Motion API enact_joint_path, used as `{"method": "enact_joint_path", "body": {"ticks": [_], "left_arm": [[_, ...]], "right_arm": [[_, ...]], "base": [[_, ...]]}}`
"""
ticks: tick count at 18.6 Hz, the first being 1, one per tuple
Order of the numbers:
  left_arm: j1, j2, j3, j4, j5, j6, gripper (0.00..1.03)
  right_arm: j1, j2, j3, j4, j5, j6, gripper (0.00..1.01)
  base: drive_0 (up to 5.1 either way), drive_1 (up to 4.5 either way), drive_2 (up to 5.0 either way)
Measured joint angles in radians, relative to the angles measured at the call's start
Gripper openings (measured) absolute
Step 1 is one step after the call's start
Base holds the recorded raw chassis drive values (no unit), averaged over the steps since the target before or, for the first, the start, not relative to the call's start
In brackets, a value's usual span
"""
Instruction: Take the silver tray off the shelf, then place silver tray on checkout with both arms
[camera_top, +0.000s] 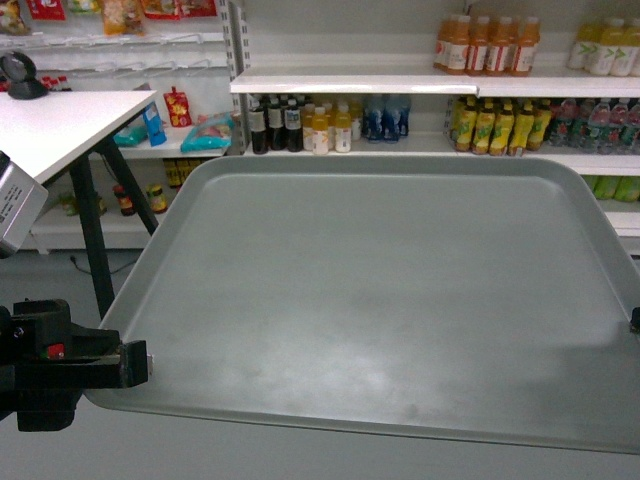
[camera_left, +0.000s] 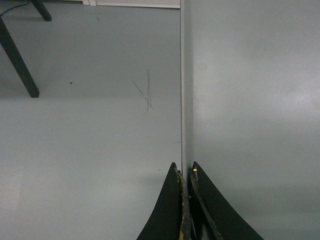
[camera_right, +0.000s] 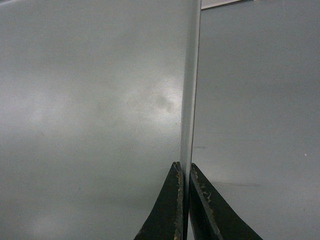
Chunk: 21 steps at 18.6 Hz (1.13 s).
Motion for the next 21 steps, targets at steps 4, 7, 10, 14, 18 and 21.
{"method": "enact_joint_path", "body": {"ticks": [4,7,10,14,18,21], "left_arm": [[0.0,0.0,0.0,-0.001,0.0,0.0,0.02],[0.0,0.0,0.0,-0.001,0.0,0.0,0.02],[0.0,0.001,0.0,0.003,0.0,0.0,0.02],[0.0,0.001,0.0,0.002,0.0,0.0,0.02],[0.0,0.001,0.0,0.002,0.0,0.0,0.02],[0.0,0.002,0.0,-0.002,-0.001,0.0,0.02]], "right_arm": [[0.0,0.001,0.0,0.0,0.0,0.0,0.02],[0.0,0.001,0.0,0.0,0.0,0.0,0.02],[0.0,0.001,0.0,0.002,0.0,0.0,0.02],[0.0,0.002,0.0,0.002,0.0,0.0,0.02],[0.0,0.001,0.0,0.003,0.0,0.0,0.02],[0.0,0.005,0.0,-0.001,0.0,0.0,0.02]], "base": [[-5.1,2.4,2.4],[-5.2,2.3,2.3],[-5.0,2.45,2.5],[-5.0,2.42,2.4],[-5.0,2.42,2.4],[-5.1,2.38,2.4]]}}
